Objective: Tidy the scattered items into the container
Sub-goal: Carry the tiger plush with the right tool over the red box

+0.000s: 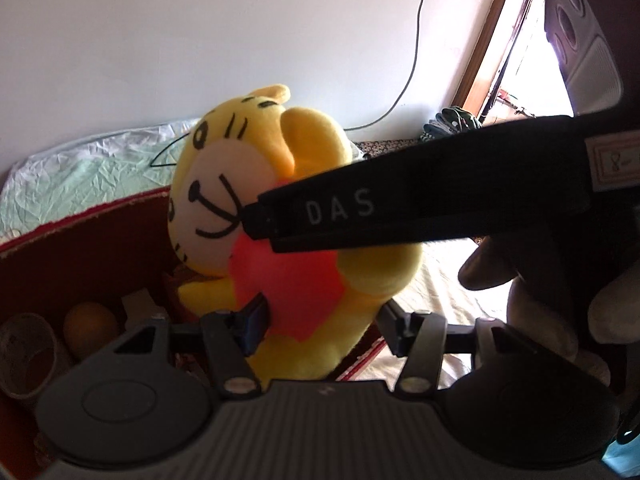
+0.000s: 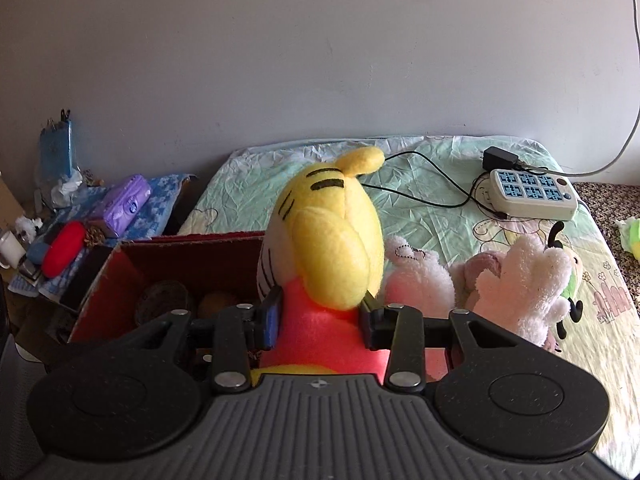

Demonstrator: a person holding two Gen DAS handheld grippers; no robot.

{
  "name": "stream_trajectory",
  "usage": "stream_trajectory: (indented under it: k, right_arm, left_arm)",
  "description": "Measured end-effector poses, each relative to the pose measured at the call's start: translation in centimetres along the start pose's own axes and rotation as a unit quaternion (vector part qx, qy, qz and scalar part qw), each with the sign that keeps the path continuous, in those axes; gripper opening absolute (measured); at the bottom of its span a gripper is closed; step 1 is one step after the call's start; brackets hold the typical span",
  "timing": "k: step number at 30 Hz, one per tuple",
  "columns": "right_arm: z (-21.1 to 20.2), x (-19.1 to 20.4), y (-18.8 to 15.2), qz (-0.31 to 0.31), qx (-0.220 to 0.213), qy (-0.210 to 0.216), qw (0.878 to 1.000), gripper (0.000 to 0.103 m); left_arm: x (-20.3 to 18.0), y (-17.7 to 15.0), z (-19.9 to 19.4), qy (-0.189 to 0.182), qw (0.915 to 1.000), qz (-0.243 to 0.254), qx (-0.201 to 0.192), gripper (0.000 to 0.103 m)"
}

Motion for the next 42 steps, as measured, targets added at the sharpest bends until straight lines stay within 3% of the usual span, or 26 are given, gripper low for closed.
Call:
stream_trajectory:
  k: [9,15,23,33,40,42]
  right_arm:
    - [2.9,2.4,-0.8,-0.052,0.051,-0.043,0.996,0.041]
    - [5.0,3.0,-1.2,-0.097,0.083,-0.065,0.990,0.041]
    - [6.2,2.3,-1.5,-0.089,0.097,-0.073,0.989,0.042]
    - [4.8,1.3,-1.2,-0.035,0.079,-0.050,0.995,0.057]
    - [1.2,-0.7,-0.1,0.055,0.017,0.000,0.998,0.057]
    - [0.8,-1.2,0.0,0.071,0.007,0.008,0.997,0.048]
  left_arm:
    - [1.0,-1.7,-0.2,-0.022,0.9983,-0.043,0.033,0.056]
    - [2.9,-1.7,1.7,-0.023,0.9957,-0.068,0.057,0.056]
    - [3.9,-1.4,3.0,-0.032,0.9928,-0.088,0.074,0.058]
    - [3.9,-1.3,2.4,-0.028,0.9935,-0.086,0.068,0.059]
    - [3.8,-1.4,0.6,-0.032,0.9940,-0.093,0.049,0.060]
    - [3.8,-1.5,0.2,-0.034,0.9943,-0.091,0.044,0.060]
Point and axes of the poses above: each gripper's, at about its wrist camera, not at the fingertips, and z roughly the way its jaws point, x to its left, y to its top, the point moved 1 cm from there along z, roughly the way its jaws point, and after that the axes turned 2 degrees about -x, right-handed, at the moved point
